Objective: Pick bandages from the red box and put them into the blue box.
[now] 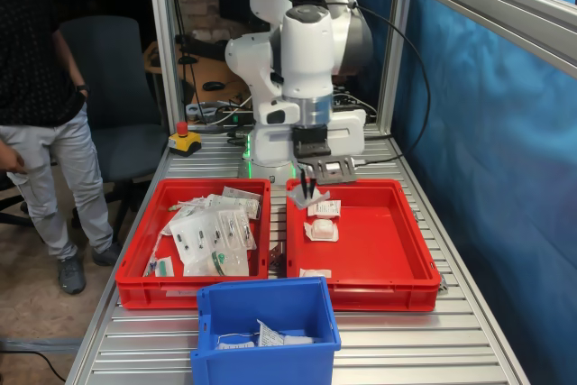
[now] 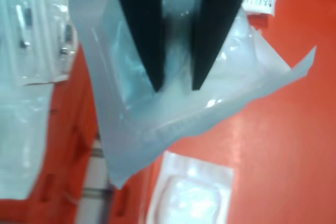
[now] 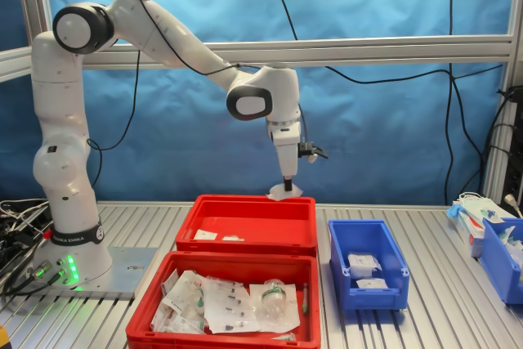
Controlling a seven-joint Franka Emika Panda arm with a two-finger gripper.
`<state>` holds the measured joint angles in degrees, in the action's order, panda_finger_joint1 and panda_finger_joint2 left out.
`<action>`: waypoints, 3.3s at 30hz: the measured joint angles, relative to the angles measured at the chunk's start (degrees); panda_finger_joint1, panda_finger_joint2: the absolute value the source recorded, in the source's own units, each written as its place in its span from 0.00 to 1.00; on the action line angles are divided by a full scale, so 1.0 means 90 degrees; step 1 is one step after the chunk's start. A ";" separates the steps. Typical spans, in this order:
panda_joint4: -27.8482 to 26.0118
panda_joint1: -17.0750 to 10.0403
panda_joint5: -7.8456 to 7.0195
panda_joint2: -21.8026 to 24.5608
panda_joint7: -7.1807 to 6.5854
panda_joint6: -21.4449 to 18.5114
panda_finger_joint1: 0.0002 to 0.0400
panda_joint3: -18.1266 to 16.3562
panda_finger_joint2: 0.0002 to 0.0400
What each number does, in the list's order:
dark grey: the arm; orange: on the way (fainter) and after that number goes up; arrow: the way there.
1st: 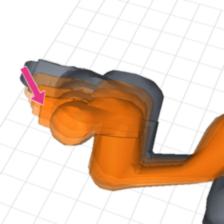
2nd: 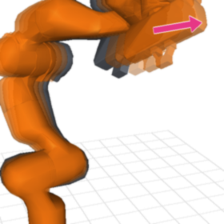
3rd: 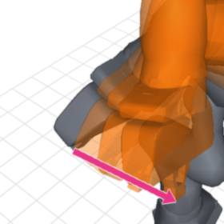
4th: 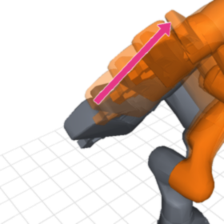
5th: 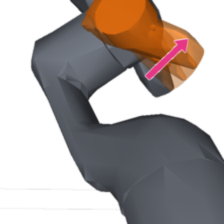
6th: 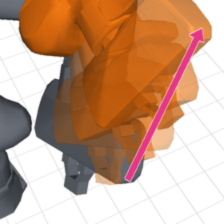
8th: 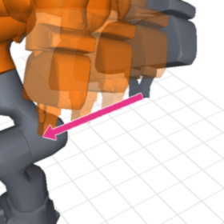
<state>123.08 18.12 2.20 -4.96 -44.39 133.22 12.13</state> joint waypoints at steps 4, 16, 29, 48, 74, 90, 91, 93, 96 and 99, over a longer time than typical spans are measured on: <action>-0.0165 0.0000 0.0000 0.0004 0.0000 -0.0097 0.11 0.0213 0.11; -0.0899 -0.0003 0.0000 -0.0364 0.0000 -0.0220 0.11 0.1036 0.11; -0.1963 -0.0005 0.0194 -0.1487 0.0000 -0.0241 0.11 0.1272 0.11; -0.3488 -0.0005 0.0758 -0.3092 0.0000 -0.0259 0.11 0.1279 0.11; -0.4452 -0.0006 0.1536 -0.4063 0.0000 -0.0263 0.11 0.1279 0.11; -0.4482 -0.0006 0.1639 -0.4163 0.0000 -0.0263 0.11 0.1275 0.11; -0.4483 -0.0006 0.1641 -0.4163 0.0000 -0.0263 0.11 0.1275 0.11; -0.4486 -0.0006 0.1644 -0.4163 0.0000 -0.0263 0.11 0.1275 0.11; -0.4488 -0.0006 0.1647 -0.4163 0.0000 -0.0263 0.11 0.1275 0.11; -0.4490 -0.0006 0.1650 -0.4163 0.0000 -0.0263 0.11 0.1275 0.11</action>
<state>82.67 18.06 17.04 -42.43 -44.39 130.85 23.61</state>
